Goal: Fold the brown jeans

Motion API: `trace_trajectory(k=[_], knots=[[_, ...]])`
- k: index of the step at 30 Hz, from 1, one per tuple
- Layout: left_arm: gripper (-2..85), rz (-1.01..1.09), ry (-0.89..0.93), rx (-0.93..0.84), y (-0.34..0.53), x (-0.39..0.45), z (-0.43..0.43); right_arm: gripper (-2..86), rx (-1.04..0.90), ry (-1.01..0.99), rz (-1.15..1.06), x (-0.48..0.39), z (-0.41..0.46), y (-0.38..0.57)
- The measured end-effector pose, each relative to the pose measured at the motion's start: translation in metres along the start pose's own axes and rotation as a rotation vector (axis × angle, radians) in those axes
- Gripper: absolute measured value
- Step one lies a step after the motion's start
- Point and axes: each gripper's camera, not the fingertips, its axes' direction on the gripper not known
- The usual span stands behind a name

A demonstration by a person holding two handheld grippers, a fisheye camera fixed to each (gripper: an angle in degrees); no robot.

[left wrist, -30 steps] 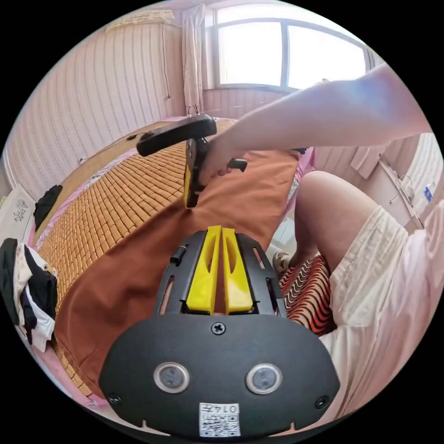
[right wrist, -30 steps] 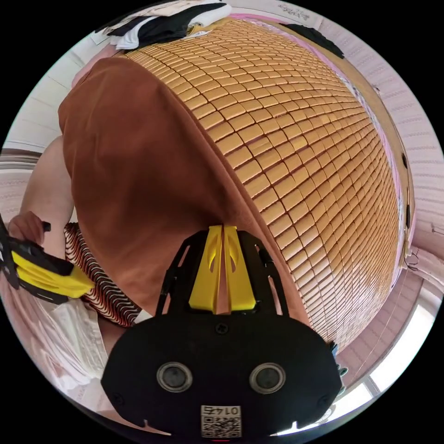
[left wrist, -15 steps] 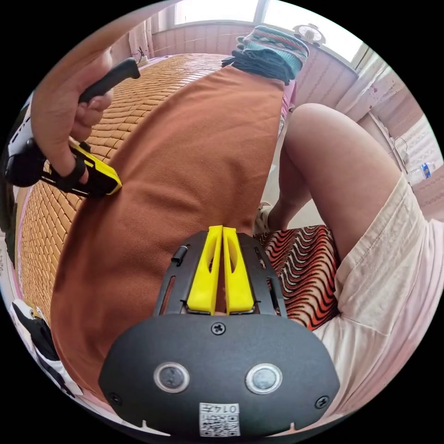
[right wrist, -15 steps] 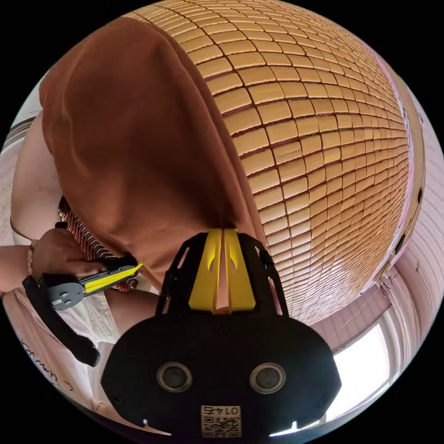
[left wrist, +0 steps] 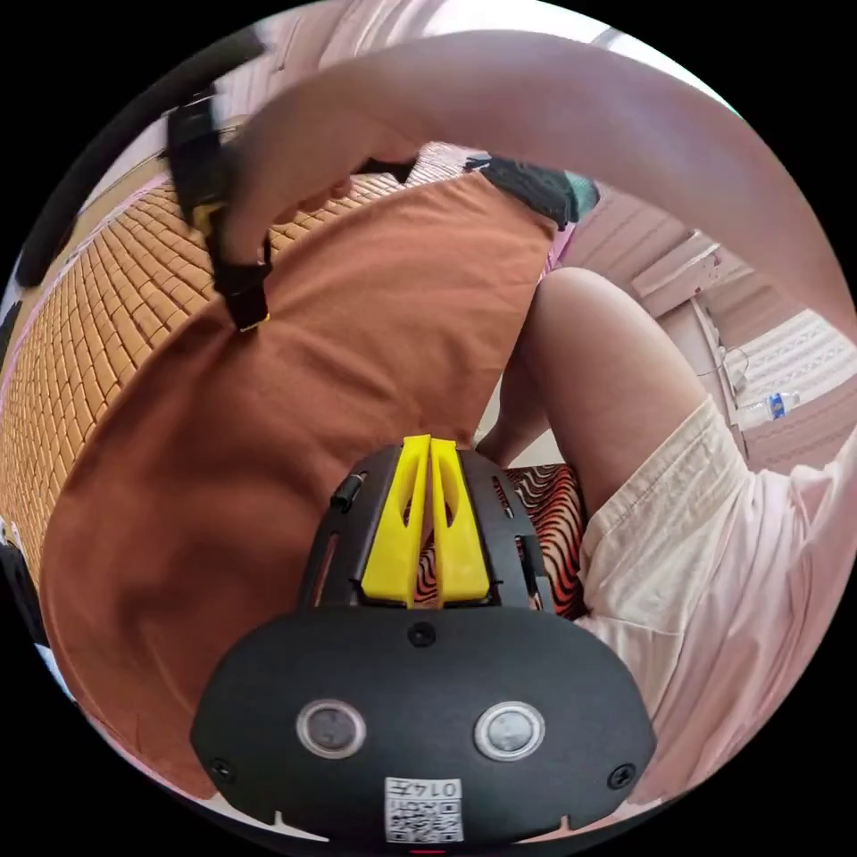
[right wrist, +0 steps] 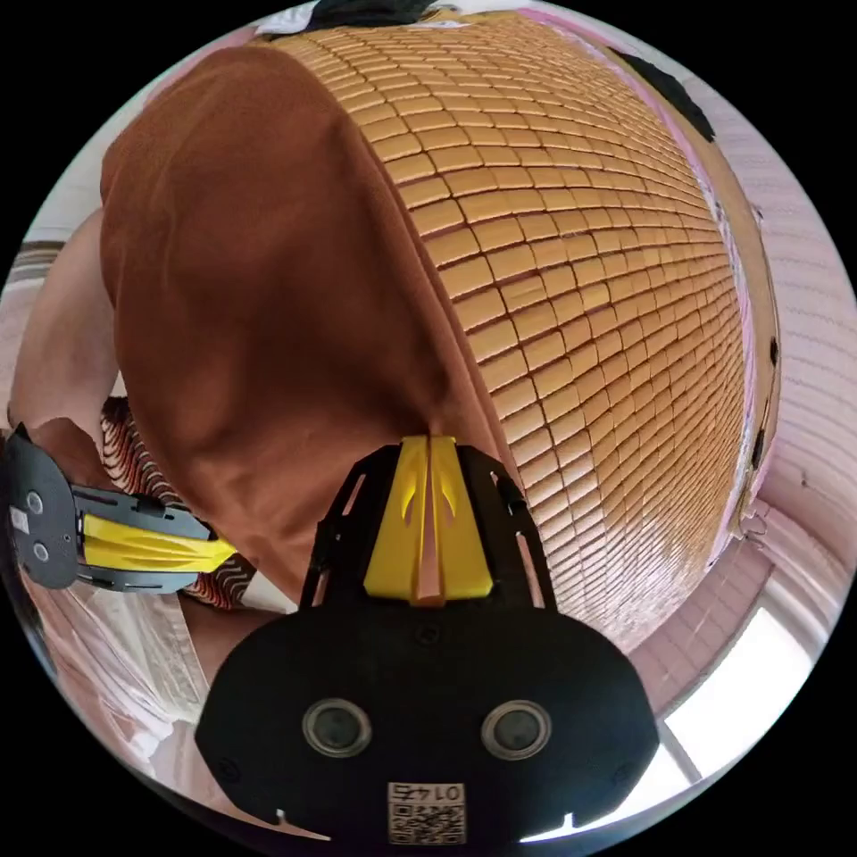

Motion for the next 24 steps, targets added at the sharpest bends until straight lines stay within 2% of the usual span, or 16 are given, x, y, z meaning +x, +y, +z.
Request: trace_trajectory(k=[2, 3, 5, 6, 8, 11, 13, 17, 21, 24], knots=[[-0.7, -0.055, 0.018, 0.099, 0.019, -0.018, -0.03, -0.7, 0.252, -0.244, 0.309, 0.041, 0.002, 0.104], [-0.6, -0.069, 0.014, 0.12, 0.025, -0.023, -0.038, -0.5, 0.305, -0.292, 0.384, 0.049, 0.004, 0.135], [-0.3, -0.181, -0.024, 0.172, 0.048, -0.051, -0.065, 0.2, 0.525, -0.384, 0.691, 0.07, 0.011, 0.272], [-0.2, -0.222, -0.031, 0.176, 0.054, -0.059, -0.071, 0.5, 0.58, -0.376, 0.774, 0.071, 0.013, 0.308], [1.1, -0.393, -0.065, 0.201, 0.076, -0.094, -0.099, 4.5, 0.706, -0.283, 1.149, 0.07, 0.032, 0.447], [5.2, -0.541, -0.17, 0.26, 0.103, -0.136, -0.139, 10.5, 0.73, -0.229, 1.513, 0.058, 0.066, 0.579], [7.3, -0.648, -0.247, 0.253, 0.119, -0.163, -0.16, 12.4, 0.79, -0.275, 1.626, 0.052, 0.088, 0.63], [11.6, -0.839, -0.39, 0.177, 0.157, -0.218, -0.194, 13.9, 0.676, -0.328, 1.714, 0.057, 0.142, 0.677], [11.9, -0.953, -0.469, 0.083, 0.182, -0.252, -0.202, 7.5, 0.649, -0.393, 1.685, 0.06, 0.165, 0.696], [13.1, -0.962, -0.415, 0.038, 0.182, -0.272, -0.183, 4.1, 0.713, -0.361, 1.691, 0.051, 0.156, 0.717]])
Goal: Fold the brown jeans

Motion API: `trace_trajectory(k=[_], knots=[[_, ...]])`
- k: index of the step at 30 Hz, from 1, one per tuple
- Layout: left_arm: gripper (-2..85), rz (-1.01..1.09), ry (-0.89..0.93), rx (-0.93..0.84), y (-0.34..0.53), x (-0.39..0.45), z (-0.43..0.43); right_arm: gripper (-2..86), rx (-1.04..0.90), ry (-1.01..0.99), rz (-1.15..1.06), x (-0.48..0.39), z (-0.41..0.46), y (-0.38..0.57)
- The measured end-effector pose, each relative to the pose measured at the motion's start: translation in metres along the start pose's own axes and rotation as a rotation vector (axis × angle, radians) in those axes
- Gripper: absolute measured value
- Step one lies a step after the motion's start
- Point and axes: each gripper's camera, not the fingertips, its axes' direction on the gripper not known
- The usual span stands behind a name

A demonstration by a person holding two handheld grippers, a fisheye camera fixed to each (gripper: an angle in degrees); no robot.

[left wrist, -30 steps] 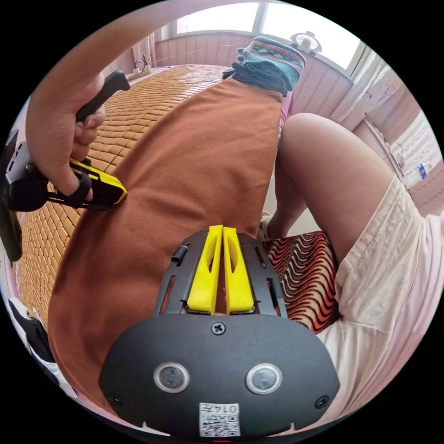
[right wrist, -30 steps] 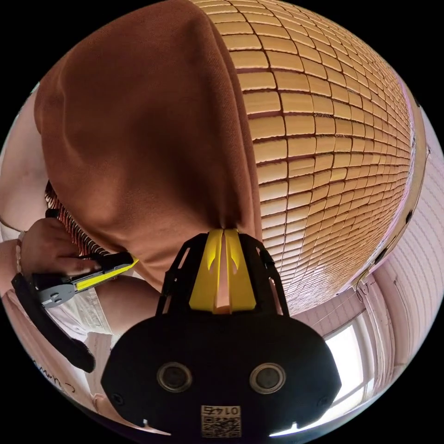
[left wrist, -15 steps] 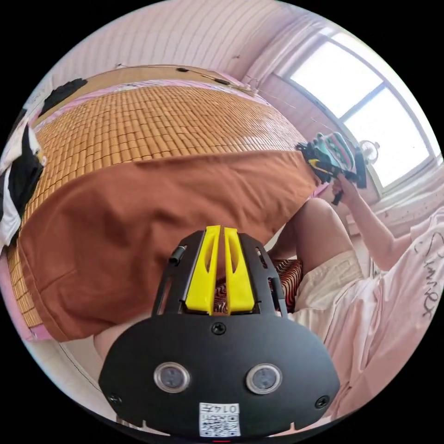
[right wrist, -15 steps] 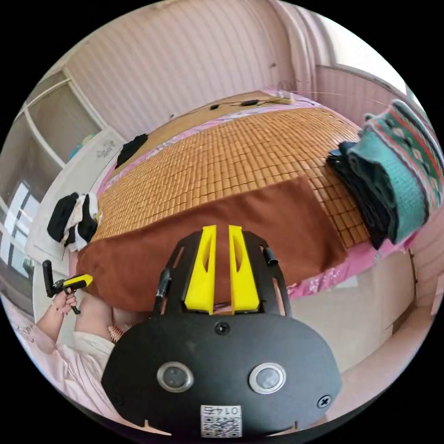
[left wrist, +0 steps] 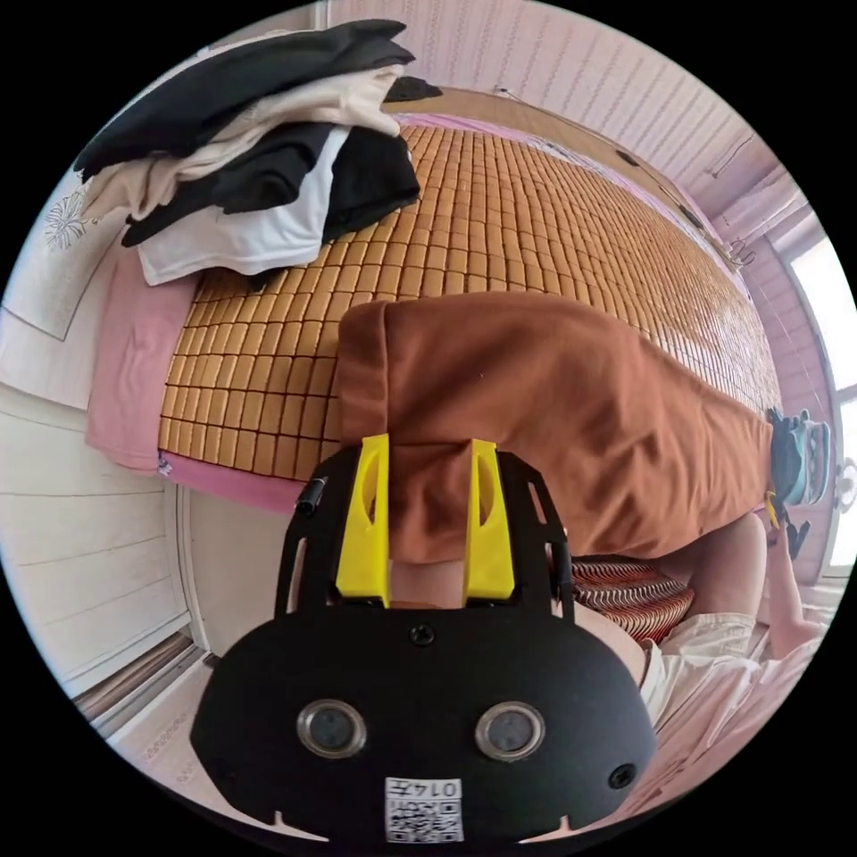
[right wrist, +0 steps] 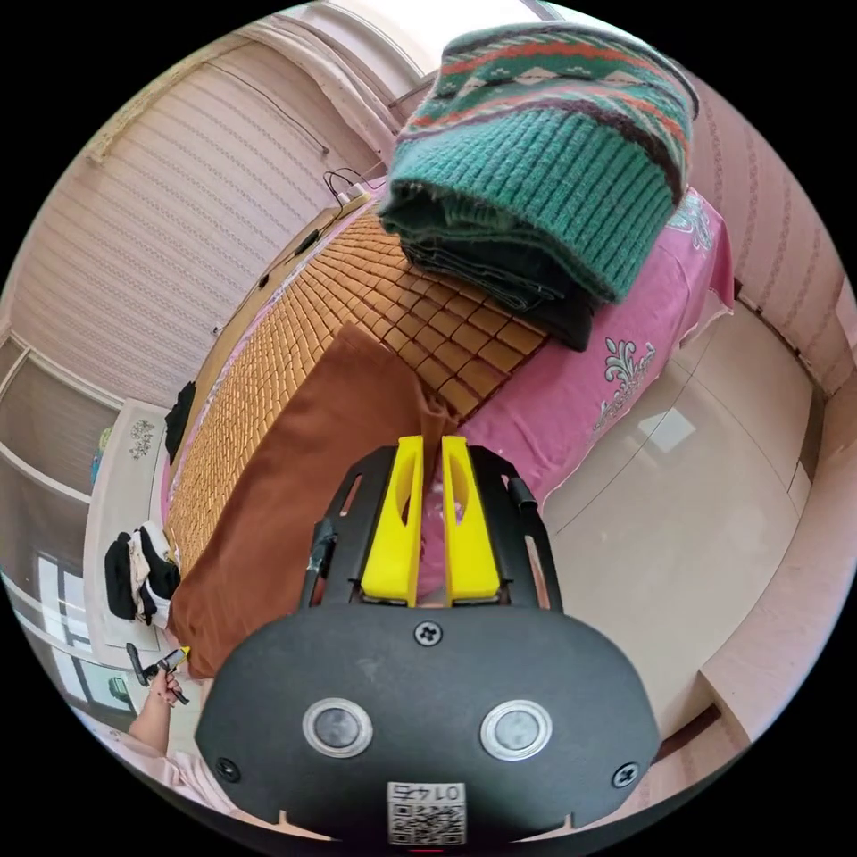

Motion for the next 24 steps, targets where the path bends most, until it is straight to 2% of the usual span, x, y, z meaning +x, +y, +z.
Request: trace_trajectory(k=[3, 6, 9, 13, 16, 18, 20, 24], knots=[[13.2, 0.076, -0.139, -0.09, -0.021, 0.022, 0.009, 2.8, 0.068, -0.096, -0.054, 0.004, -0.029, -0.002], [11.1, 0.147, -0.206, -0.138, -0.033, 0.028, 0.008, 2.2, 0.149, -0.32, -0.092, 0.01, -0.059, -0.018], [9.8, 0.078, -0.116, -0.135, -0.041, 0.015, -0.005, 2.0, 0.25, -0.469, -0.163, 0.002, -0.092, -0.039], [6.8, 0.159, 0.069, -0.111, -0.051, 0.041, -0.021, 2.0, 0.443, -0.613, -0.122, 0.007, -0.141, -0.067], [6.6, 0.243, 0.171, -0.073, -0.053, 0.083, -0.027, 2.0, 0.511, -0.617, -0.208, -0.02, -0.176, -0.087], [6.5, 0.282, 0.213, -0.049, -0.051, 0.108, -0.03, 2.1, 0.47, -0.631, -0.365, -0.066, -0.188, -0.093], [6.5, 0.326, 0.274, -0.028, -0.044, 0.131, -0.036, 2.4, 0.308, -0.661, -0.62, -0.151, -0.181, -0.083], [6.3, 0.315, 0.366, 0.062, -0.024, 0.126, -0.077, 3.0, -0.012, -0.753, -0.958, -0.282, -0.131, -0.016]])
